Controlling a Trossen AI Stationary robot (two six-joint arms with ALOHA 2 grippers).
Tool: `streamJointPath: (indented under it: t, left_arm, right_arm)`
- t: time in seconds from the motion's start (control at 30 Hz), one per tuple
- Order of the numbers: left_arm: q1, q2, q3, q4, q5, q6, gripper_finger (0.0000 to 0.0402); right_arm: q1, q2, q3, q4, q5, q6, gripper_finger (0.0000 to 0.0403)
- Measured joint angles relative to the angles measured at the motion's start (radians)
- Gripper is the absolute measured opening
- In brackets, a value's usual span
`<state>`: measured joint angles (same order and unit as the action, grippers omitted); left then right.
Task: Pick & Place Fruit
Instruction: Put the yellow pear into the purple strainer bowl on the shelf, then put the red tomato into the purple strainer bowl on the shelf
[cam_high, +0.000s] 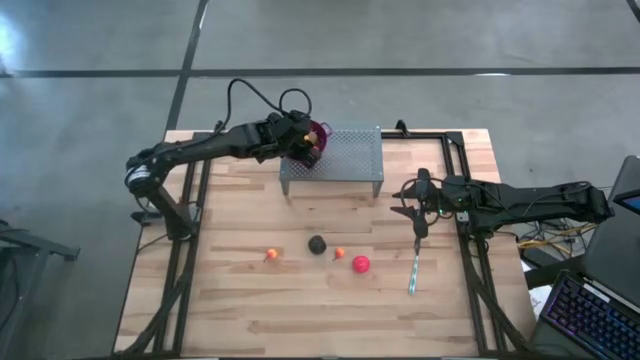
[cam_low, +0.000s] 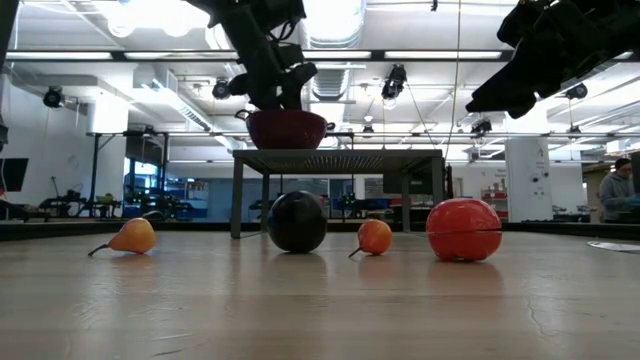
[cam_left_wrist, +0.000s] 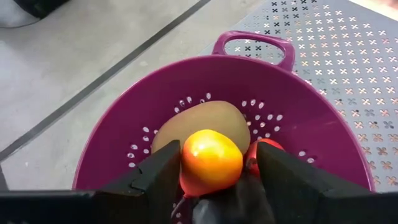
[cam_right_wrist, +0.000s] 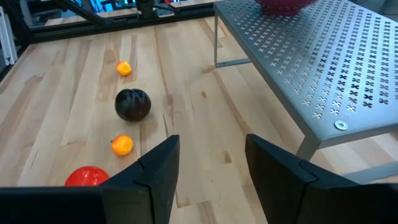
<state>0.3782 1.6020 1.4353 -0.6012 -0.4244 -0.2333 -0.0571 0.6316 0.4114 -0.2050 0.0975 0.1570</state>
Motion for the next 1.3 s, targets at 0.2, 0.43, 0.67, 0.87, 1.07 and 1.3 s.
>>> streamJointPath:
  t: [0.2, 0.43, 0.67, 0.87, 1.07, 1.3]
  left_arm:
    - [0.0, 0.0, 0.013, 0.0, -0.002, 0.013, 0.022]
    - [-0.008, 0.0, 0.084, -0.002, -0.003, 0.05, 0.0219]
    - [-0.049, -0.001, 0.124, -0.007, -0.003, 0.045, 0.0217]
    - [-0.119, -0.001, 0.117, -0.004, -0.007, 0.06, 0.0193]
    - [-0.231, -0.002, 0.081, 0.036, -0.03, 0.079, 0.0146]
    - [-0.379, -0.002, -0.036, 0.235, -0.048, 0.125, 0.0112]
  right_arm:
    - [0.0, 0.0, 0.0, 0.0, 0.0, 0.0, 0.0159]
    - [0.0, 0.0, 0.0, 0.0, 0.0, 0.0, 0.0143]
    - [0.0, 0.0, 0.0, 0.0, 0.0, 0.0, 0.0126]
    - [0.0, 0.0, 0.0, 0.0, 0.0, 0.0, 0.011]
    - [0.0, 0.0, 0.0, 0.0, 0.0, 0.0, 0.0093]
    - [0.0, 0.0, 0.0, 0.0, 0.0, 0.0, 0.0071]
